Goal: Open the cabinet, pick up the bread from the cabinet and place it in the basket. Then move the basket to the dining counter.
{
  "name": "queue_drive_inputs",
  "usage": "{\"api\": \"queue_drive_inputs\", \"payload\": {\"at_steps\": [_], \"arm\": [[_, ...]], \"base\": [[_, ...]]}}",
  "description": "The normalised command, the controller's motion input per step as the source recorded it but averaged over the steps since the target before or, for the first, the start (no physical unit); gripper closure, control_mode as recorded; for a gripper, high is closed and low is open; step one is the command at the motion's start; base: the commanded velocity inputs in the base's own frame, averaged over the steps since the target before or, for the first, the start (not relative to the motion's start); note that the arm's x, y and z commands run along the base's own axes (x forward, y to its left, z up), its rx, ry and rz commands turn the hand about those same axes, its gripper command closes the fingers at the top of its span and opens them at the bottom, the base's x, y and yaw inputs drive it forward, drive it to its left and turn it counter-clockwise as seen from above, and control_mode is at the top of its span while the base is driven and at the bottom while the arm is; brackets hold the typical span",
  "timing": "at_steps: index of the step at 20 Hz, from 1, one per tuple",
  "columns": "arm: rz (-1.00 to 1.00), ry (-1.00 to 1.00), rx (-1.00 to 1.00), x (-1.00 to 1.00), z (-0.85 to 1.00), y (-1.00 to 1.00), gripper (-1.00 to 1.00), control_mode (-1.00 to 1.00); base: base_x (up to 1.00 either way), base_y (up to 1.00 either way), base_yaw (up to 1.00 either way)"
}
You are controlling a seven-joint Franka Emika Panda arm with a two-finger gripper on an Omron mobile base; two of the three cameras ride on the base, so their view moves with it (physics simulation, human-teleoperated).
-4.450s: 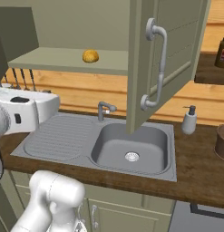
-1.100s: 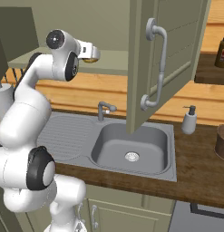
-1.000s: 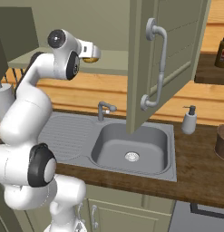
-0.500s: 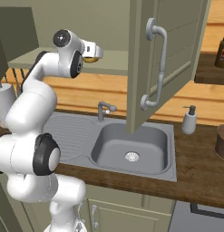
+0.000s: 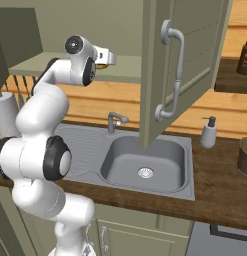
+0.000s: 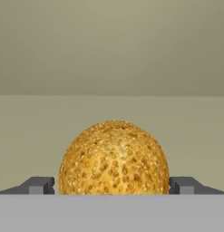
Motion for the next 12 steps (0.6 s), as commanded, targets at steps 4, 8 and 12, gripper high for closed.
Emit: {"api": "queue_drive_inputs", "payload": {"at_steps": [4, 8, 12], "arm": [[0.0, 0.03, 0.0, 0.39, -0.06, 0.0, -1.0, -1.0], [0.0, 0.03, 0.0, 0.42, -0.06, 0.0, -1.0, -1.0], [0.0, 0.01, 0.0, 0.39, -0.12, 0.01, 1.0, -1.0]], "base": [[0.0, 0.0, 0.0], [0.0, 0.0, 0.0], [0.0, 0.0, 0.0]]}}
